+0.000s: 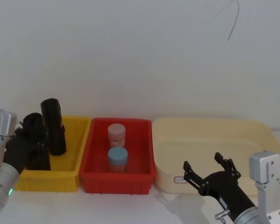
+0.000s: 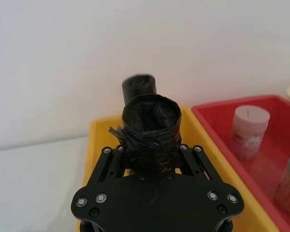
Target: Pick up the garbage bag with the one hand and transfer it to the other hand.
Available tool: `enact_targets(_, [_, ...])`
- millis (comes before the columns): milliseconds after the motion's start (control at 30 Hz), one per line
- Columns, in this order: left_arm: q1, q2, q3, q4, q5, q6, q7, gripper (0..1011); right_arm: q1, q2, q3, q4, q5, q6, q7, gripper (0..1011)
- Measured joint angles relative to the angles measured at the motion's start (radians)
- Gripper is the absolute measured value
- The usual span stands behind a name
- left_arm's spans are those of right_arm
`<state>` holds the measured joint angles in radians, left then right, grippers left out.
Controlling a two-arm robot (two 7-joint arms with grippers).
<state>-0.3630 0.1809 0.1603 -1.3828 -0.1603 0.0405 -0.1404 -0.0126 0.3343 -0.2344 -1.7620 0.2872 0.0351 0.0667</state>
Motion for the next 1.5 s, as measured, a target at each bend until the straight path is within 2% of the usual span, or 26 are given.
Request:
enact_targets(500, [-0.006, -0.008, -0.012, -0.110, 0.000, -0.042, -0.012, 374, 0.000, 0.000, 0.000, 0.000, 0.000, 0.000, 0.000, 1001])
enact_targets(867, [-0.010, -0.009, 0.001, -0.192, -0.050, -0.048, -0.079, 375, 0.000, 0.000, 0.000, 0.000, 0.000, 0.000, 0.000, 1001])
enact_targets(1200, [0.001, -0.007, 0.038, -0.254, -0.113, -0.019, -0.152, 374, 0.000, 0.000, 0.000, 0.000, 0.000, 0.000, 0.000, 1001])
enact_targets(1500, [0.017, 0.003, 0.096, -0.300, -0.175, 0.025, -0.222, 374, 0.000, 0.000, 0.000, 0.000, 0.000, 0.000, 0.000, 1001])
